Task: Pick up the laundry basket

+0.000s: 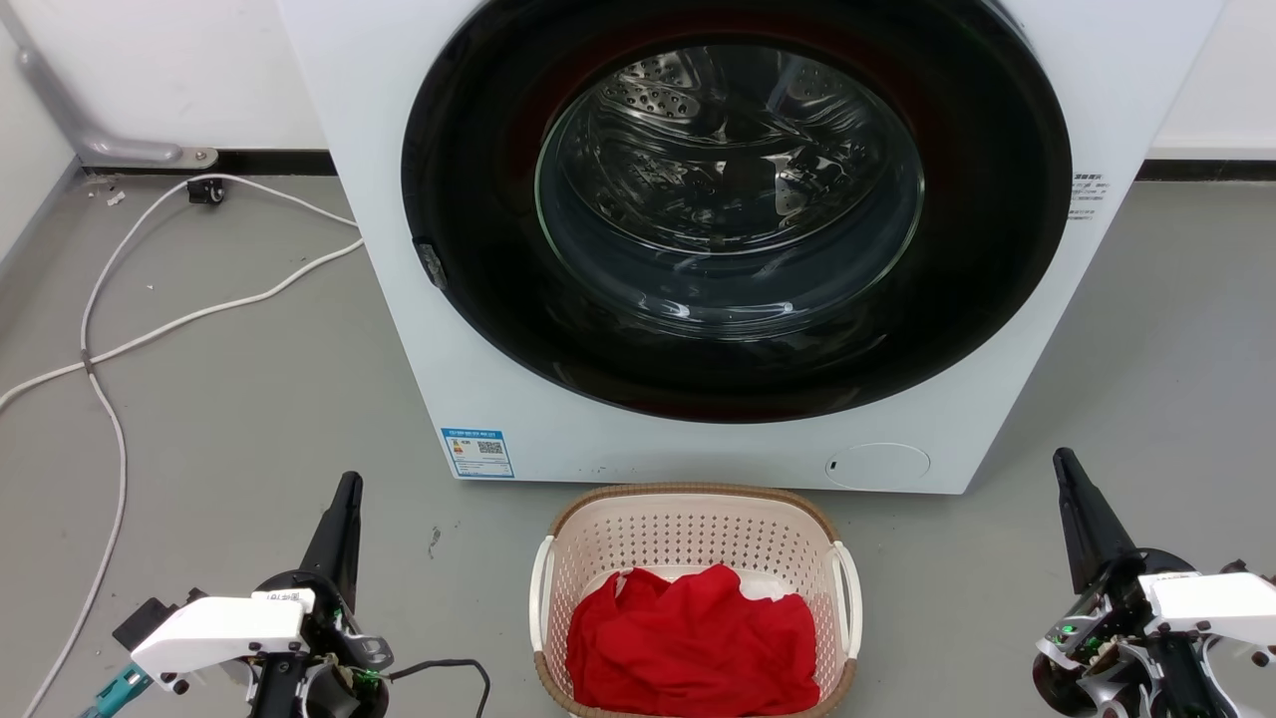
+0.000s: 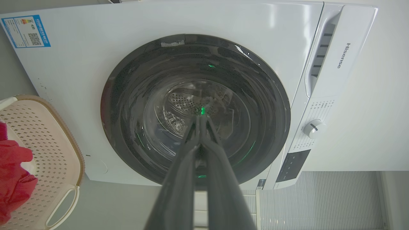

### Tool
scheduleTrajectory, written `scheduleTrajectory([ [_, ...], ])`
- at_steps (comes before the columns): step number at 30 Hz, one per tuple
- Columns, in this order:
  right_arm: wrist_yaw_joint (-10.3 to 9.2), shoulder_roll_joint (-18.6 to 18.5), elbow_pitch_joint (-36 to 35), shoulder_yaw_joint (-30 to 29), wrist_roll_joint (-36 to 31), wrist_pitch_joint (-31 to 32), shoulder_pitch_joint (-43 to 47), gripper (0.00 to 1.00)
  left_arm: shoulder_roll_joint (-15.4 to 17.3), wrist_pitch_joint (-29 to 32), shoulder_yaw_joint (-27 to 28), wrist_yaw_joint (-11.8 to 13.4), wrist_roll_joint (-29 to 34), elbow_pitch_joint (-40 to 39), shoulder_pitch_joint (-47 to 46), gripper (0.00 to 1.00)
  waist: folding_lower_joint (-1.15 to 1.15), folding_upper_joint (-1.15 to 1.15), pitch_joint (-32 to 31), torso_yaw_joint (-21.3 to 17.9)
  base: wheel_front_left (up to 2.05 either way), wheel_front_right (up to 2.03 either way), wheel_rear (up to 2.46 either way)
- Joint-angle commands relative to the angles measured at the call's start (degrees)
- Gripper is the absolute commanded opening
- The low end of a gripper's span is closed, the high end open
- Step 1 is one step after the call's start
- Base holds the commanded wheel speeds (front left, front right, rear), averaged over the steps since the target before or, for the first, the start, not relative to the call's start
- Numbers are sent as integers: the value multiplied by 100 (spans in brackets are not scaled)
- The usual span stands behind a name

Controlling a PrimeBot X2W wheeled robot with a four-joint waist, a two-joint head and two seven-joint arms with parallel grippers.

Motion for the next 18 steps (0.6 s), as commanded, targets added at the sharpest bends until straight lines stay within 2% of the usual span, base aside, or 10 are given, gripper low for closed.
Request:
scheduleTrajectory([
  [1, -2, 4, 6, -3, 10, 17, -61, 0, -12, 25, 16, -17, -14, -2, -28, 0, 0, 0, 0, 0, 0, 0, 0],
  [18, -2, 4, 6, 0, 12, 15, -61, 0, -12, 25, 16, -17, -14, -2, -28, 0, 0, 0, 0, 0, 0, 0, 0],
])
